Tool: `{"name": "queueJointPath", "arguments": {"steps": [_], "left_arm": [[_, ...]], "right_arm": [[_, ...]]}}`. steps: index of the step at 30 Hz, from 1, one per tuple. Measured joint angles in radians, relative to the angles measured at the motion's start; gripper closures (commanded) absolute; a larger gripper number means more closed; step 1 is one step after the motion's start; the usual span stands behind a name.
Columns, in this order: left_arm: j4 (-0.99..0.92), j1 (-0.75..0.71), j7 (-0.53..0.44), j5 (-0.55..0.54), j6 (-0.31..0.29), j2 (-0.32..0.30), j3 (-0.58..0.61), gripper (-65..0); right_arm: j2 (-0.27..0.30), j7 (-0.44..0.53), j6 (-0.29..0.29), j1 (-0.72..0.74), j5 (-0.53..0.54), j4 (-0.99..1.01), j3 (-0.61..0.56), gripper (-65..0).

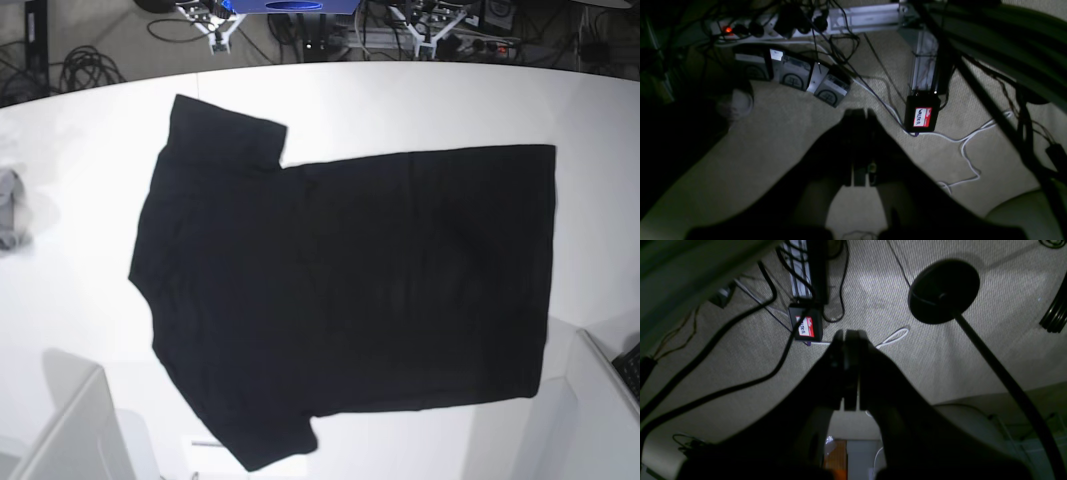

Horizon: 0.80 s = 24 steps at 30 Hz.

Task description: Fold the T-shirt properly

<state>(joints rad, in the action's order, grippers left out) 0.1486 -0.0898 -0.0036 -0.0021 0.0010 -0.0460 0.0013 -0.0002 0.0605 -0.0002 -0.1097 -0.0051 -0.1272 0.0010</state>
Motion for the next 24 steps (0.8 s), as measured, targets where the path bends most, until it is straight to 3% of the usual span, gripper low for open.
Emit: {"name": "queueJointPath", "arguments": {"steps": [9,12,15,18,22,24], "left_arm": [[0.006,-0.014,-0.007,0.000,-0.001,0.001,-0.008,-2.8],[0.004,-0.027,-0.006,0.000,0.000,-0.002,-0.008,-14.2],[0.002,-0.027,0.000,0.000,0.000,-0.007,-0.007,-30.3],[0.005,-0.027,-0.008,0.000,0.002,-0.005,0.000,-40.0],[0.065,-0.070,-0.074,0.000,0.002,0.010,0.000,-39.8],[0.069,-0.085,-0.082,0.000,0.000,0.013,0.000,-35.2]], "right_arm": [[0.002,0.008,0.000,-0.023,-0.002,-0.006,-0.001,0.0],[0.003,-0.004,0.000,-0.033,-0.003,-0.003,-0.001,0.0],[0.003,-0.003,0.000,-0.033,-0.003,-0.004,-0.001,0.0],[0.003,0.000,0.000,-0.028,-0.003,-0.004,-0.004,0.0],[0.002,0.000,0.000,-0.021,-0.003,-0.005,-0.004,0.0],[0.003,-0.003,0.000,-0.022,-0.003,-0.005,-0.004,0.0]]}}
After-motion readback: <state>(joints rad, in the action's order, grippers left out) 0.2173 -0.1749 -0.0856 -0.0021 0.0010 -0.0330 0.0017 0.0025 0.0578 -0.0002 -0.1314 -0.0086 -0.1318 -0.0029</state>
